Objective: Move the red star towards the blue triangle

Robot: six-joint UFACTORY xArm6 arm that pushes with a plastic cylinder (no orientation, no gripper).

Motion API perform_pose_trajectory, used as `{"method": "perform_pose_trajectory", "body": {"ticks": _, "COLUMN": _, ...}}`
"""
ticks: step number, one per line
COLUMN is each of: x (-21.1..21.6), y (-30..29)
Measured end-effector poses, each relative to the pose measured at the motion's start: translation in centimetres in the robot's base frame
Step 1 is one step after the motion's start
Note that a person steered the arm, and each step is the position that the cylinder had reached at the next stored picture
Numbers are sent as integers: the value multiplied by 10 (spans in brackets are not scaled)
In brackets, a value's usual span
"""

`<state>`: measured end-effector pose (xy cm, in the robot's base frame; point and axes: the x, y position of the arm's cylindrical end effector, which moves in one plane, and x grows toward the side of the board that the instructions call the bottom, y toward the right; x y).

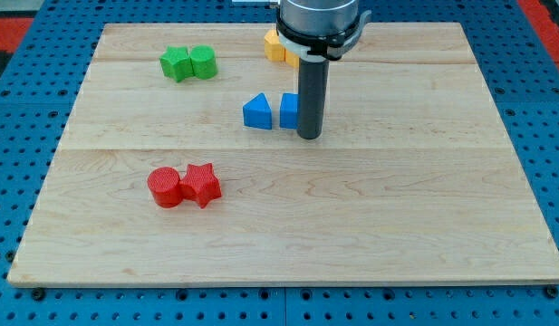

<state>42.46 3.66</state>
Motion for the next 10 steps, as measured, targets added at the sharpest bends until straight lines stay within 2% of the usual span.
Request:
{"method": "perform_pose_trajectory", "body": {"ticks": 1, "x": 32, "y": 4}}
{"method": "perform_pose_trajectory", "body": {"ticks": 2, "x": 98, "y": -5}}
{"method": "perform_pose_trajectory", "body": {"ticks": 3, "x": 133, "y": -58}}
{"method": "perform_pose_trajectory", "body": {"ticks": 6, "x": 142, "y": -66}}
{"method": "perform_pose_trajectory", "body": {"ticks": 7, "x": 126, "y": -84}}
{"method": "perform_pose_trajectory", "body": {"ticks": 9, "x": 100, "y": -158}}
{"method": "perform_pose_trajectory", "body": {"ticks": 10, "x": 81, "y": -153}}
